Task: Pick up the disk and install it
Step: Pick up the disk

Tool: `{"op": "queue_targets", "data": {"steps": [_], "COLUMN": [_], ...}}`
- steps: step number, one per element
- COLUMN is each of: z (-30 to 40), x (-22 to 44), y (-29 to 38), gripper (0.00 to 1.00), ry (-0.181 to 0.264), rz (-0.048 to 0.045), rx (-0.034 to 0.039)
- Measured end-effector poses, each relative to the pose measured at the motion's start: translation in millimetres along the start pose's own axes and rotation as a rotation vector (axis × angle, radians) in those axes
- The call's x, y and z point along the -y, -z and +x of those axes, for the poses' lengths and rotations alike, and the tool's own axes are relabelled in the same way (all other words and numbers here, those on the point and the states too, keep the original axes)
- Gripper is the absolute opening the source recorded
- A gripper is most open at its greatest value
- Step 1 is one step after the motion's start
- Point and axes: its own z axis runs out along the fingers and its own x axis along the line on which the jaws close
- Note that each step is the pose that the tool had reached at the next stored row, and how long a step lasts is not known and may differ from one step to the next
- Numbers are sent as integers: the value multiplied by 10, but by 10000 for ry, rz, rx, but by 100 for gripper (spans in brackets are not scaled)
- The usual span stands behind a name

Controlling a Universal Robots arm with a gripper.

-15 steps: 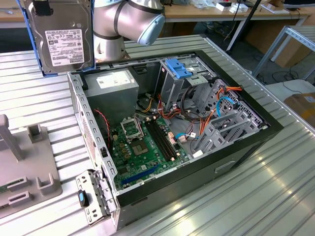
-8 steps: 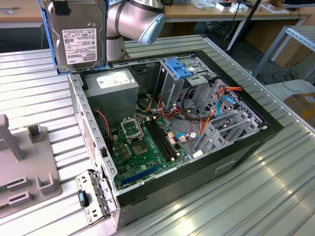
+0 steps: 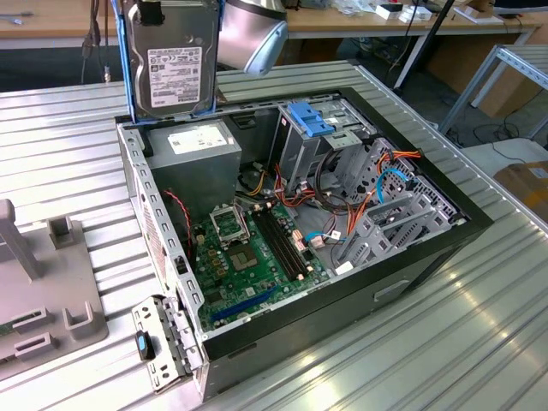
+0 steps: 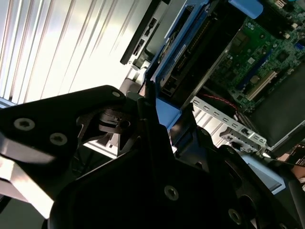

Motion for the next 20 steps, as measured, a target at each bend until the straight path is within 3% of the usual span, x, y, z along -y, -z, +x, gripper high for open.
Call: {"op": "queue_targets", "data": {"steps": [12,14,17,19,20], "z": [2,92,373,480,567], "x": [343,352,351,350,350], "y": [-4,-1,11,14,18], "gripper": [36,36,36,36,36], "ry": [3,3,4,3,3], "rz": [0,-1,-1,0,-1], "rx": [-2,-4,-3,-2,-4]}}
